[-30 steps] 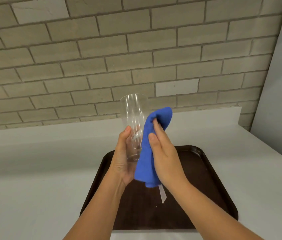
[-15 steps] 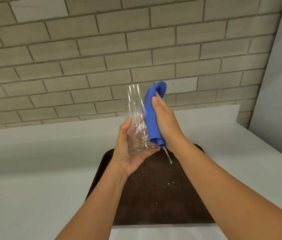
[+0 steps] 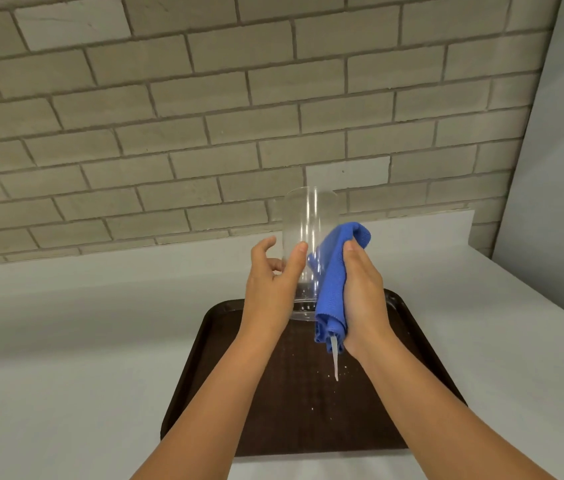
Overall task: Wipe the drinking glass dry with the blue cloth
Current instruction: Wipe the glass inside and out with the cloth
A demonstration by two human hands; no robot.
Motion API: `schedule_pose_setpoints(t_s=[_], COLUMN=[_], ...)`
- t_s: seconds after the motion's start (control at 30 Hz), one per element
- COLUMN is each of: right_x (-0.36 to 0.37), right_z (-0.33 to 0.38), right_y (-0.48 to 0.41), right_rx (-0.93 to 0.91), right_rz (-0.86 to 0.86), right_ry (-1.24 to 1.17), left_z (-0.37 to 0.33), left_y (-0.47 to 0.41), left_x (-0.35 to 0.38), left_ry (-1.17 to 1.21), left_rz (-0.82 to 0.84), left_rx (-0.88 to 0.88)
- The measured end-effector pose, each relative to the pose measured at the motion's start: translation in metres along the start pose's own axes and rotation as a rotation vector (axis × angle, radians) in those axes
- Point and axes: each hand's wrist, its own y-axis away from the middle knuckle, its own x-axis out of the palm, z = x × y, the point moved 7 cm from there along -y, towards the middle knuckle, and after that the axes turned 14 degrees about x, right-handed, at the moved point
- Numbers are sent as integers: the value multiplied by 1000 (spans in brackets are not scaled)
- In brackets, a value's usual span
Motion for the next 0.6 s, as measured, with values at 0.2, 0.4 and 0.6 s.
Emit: schedule_pose_setpoints(t_s=[0.2, 0.4, 0.6], right_x=[12, 30, 50], right_z=[11, 4, 40], right_y=[14, 37, 31], right_rx=[-172, -288, -499], right_rz=[7, 130, 147], right_ry=[171, 293, 488], left_z=[-2, 12, 15], left_y=[8, 6, 12], left_x=[2, -6, 4], left_ry=[-2, 270, 698], left_rz=[65, 57, 161], left_rx=[-40, -207, -261])
